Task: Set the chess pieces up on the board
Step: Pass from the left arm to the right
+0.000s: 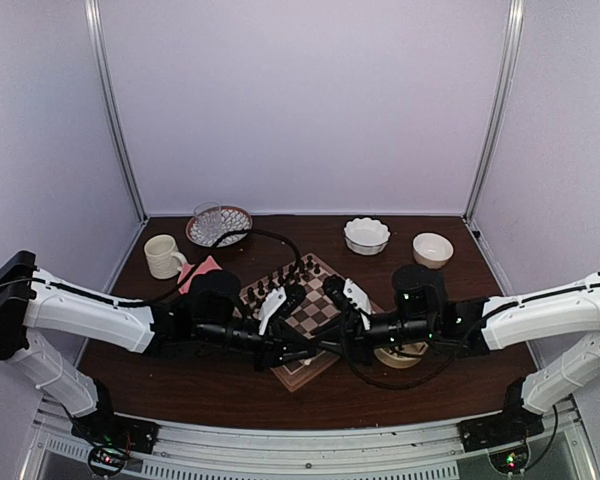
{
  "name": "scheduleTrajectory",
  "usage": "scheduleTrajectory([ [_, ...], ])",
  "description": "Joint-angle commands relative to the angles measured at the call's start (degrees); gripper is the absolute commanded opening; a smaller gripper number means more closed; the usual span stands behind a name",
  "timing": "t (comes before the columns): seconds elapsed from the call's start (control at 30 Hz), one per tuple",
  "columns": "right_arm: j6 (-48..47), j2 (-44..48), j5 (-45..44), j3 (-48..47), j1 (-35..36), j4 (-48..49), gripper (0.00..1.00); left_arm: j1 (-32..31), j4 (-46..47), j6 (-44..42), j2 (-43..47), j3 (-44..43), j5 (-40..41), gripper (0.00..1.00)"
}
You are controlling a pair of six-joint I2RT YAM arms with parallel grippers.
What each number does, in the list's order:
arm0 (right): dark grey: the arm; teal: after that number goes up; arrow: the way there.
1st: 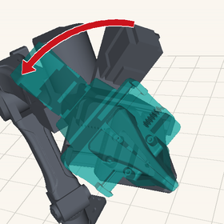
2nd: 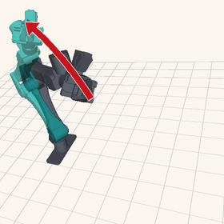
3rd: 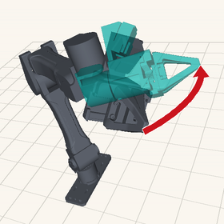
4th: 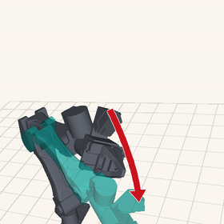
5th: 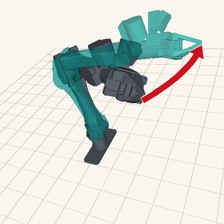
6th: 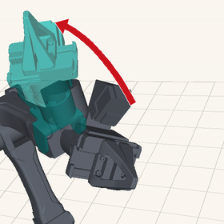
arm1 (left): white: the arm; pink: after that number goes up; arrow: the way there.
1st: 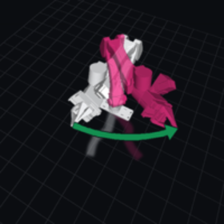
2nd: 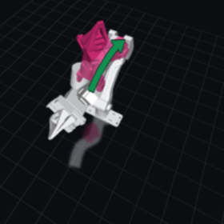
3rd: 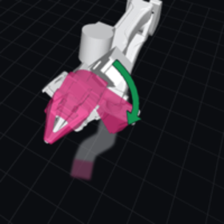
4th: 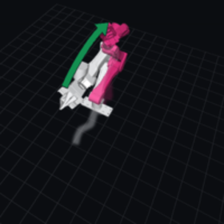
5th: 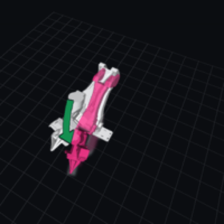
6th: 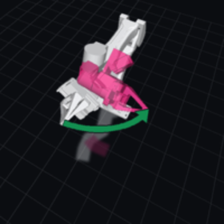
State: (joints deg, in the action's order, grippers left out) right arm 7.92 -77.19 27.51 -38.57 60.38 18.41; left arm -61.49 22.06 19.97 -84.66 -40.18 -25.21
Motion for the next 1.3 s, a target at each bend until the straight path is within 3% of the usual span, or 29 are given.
scheduleTrajectory([
  [0.0, -0.01, -0.76, 1.97, -1.85, -0.09, -0.11, 0.15, -0.07, 1.93, -0.94, 0.14, -1.64, -0.37, 0.07],
  [0.37, -0.80, -1.45, 3.03, -2.61, -0.09, -1.17, 0.02, -0.07, 1.70, -1.25, 0.90, -1.18, 0.77, 0.11],
  [0.57, -1.07, 0.10, -1.25, -1.73, -0.09, -1.65, 0.00, -0.07, 1.61, -1.31, 0.93, -0.72, 0.79, 0.46],
  [0.67, -0.83, 1.14, -2.42, -1.07, -0.09, -1.10, 0.00, -0.12, 2.09, -1.74, 0.64, -0.43, 0.08, 0.54],
  [0.9, -0.32, 3.03, -2.51, 0.05, -0.09, 0.05, 0.00, -0.11, 0.88, -2.21, -0.74, -1.44, 0.45, 0.54],
  [1.13, -0.20, 2.96, -1.61, 0.09, -0.09, 0.49, 0.00, -0.06, 0.37, -2.09, -1.68, -2.42, -0.49, 0.26],
  [1.27, -0.09, 2.85, -1.78, 0.22, -0.09, 0.74, 0.00, -0.09, -0.27, -2.08, -1.69, -2.80, -0.59, 0.19],
])
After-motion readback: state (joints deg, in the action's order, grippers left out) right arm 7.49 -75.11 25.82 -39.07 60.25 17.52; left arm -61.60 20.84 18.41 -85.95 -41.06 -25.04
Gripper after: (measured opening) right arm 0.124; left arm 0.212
